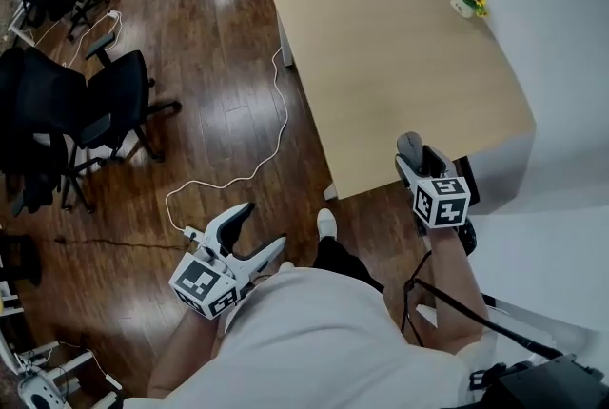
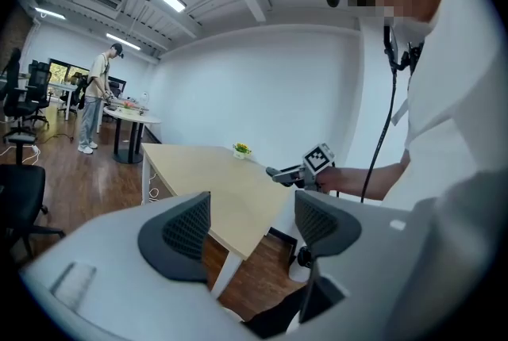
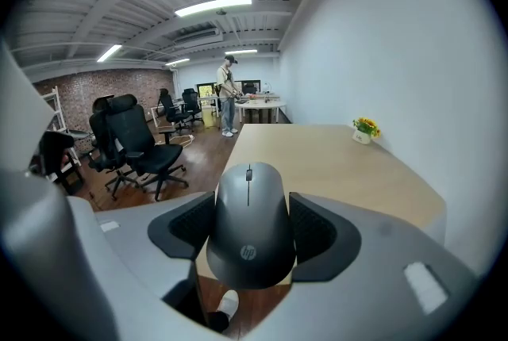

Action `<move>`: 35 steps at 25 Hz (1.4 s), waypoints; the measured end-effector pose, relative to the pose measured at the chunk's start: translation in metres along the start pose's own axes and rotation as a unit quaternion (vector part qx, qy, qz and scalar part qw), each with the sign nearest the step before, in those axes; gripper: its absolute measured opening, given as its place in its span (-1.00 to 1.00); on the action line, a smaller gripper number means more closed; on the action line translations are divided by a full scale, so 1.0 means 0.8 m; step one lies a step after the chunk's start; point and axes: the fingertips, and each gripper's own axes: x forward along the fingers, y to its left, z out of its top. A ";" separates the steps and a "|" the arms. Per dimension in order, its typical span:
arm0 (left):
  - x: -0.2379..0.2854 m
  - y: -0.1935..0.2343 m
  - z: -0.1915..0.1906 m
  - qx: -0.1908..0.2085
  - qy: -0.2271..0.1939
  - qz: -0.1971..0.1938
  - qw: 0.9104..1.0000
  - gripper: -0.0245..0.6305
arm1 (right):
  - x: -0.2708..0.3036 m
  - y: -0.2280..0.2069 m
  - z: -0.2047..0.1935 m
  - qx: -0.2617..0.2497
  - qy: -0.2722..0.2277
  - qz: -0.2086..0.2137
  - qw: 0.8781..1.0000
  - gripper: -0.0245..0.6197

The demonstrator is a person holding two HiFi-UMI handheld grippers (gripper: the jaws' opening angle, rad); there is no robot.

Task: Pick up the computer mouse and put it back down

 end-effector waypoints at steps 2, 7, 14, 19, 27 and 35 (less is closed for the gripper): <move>0.010 0.009 0.008 -0.009 0.000 0.017 1.000 0.05 | 0.052 -0.024 -0.006 0.003 0.015 0.000 1.000 -0.01; 0.036 0.026 0.022 -0.025 0.005 0.054 0.998 0.05 | 0.172 -0.077 -0.041 0.010 0.063 -0.009 0.998 -0.01; 0.069 0.045 0.025 -0.047 0.020 0.095 0.994 0.05 | 0.281 -0.112 -0.089 0.012 0.117 -0.002 0.993 -0.01; 0.086 0.052 0.023 -0.056 0.030 0.111 0.992 0.05 | 0.312 -0.116 -0.107 0.009 0.134 0.001 0.991 0.00; 0.095 0.051 0.021 -0.062 0.036 0.114 0.991 0.05 | 0.317 -0.112 -0.113 0.013 0.127 0.013 0.992 0.01; 0.081 0.055 0.021 -0.042 0.032 0.088 0.995 0.04 | 0.278 -0.100 -0.085 -0.002 0.095 -0.004 0.995 0.16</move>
